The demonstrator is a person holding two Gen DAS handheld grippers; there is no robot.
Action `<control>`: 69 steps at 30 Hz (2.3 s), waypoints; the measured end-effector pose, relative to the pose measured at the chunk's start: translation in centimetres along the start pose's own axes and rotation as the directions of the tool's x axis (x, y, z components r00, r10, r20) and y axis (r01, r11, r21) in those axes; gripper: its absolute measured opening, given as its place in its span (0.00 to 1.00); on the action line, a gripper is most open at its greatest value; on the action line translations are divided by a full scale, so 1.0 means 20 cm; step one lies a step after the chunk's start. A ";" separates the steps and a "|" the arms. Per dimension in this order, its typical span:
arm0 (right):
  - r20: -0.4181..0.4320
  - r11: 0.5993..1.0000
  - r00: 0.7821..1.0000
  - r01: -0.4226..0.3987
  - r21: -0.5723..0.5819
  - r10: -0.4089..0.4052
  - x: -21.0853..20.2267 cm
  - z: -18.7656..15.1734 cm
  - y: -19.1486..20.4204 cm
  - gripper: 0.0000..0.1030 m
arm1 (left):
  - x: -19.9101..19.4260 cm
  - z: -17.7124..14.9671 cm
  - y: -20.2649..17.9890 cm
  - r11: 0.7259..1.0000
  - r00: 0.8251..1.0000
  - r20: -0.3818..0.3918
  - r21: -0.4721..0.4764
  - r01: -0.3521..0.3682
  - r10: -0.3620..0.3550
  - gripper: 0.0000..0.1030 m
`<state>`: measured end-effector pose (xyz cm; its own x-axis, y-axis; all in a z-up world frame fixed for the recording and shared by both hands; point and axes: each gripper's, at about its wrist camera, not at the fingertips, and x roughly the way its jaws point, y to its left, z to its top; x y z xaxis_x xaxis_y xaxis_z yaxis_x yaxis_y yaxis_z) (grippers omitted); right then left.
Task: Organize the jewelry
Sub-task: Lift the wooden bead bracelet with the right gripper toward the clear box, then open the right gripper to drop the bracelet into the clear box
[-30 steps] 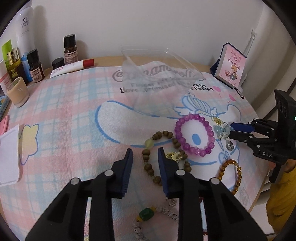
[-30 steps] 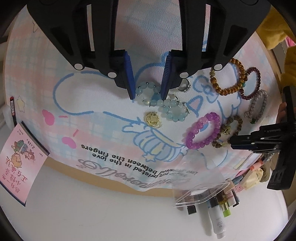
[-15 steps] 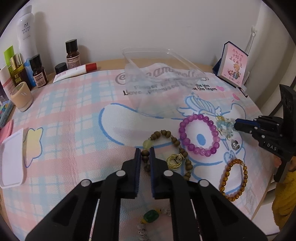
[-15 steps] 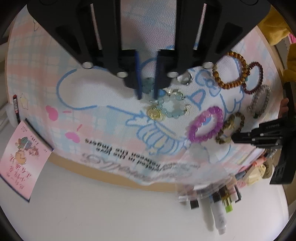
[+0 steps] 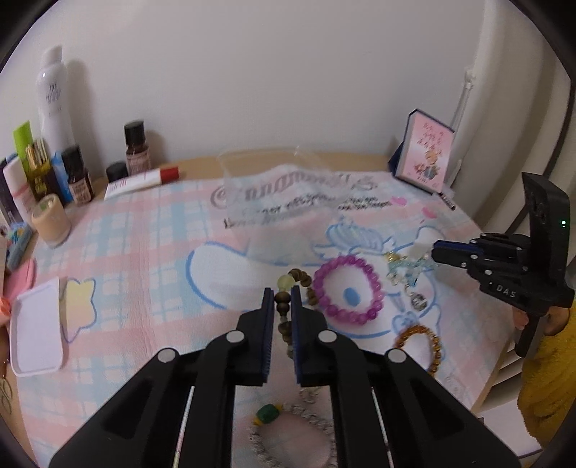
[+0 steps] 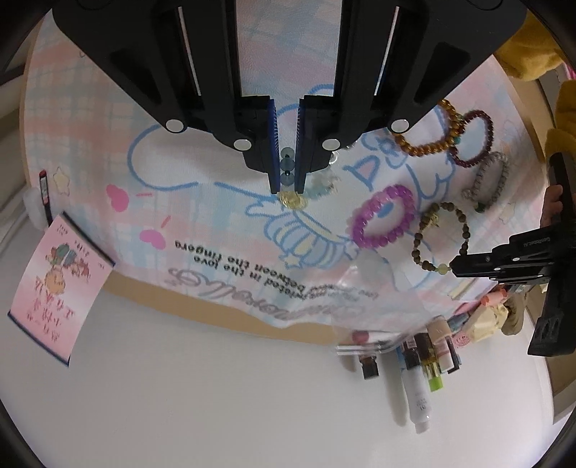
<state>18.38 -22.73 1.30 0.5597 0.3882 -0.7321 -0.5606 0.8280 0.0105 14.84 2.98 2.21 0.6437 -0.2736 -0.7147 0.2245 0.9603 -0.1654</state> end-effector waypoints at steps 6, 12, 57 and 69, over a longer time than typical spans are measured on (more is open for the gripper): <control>0.045 0.999 0.999 -0.005 -0.036 0.007 -0.08 0.07 0.06 0.08 | -0.07 0.04 -0.03 1.000 0.999 0.045 0.017 0.011 -0.012 0.09; 0.116 0.998 0.993 -0.009 -0.061 0.016 -0.16 0.16 0.11 0.08 | -0.14 0.10 -0.05 0.999 0.995 0.092 0.040 0.028 -0.032 0.09; 0.050 0.978 0.977 -0.207 -0.036 0.209 0.37 0.55 0.33 0.08 | 0.23 0.38 0.25 0.991 0.985 0.152 -0.090 0.098 -0.083 0.09; 0.055 0.977 0.975 -0.212 -0.029 0.213 0.36 0.53 0.33 0.10 | 0.21 0.37 0.21 0.995 0.989 0.143 -0.082 0.057 -0.045 0.09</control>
<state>25.22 -10.21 3.22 0.4601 0.5774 -0.6745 -0.6840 0.7149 0.1455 23.97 5.43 3.57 0.7312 -0.3217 -0.6016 0.2002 0.9442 -0.2616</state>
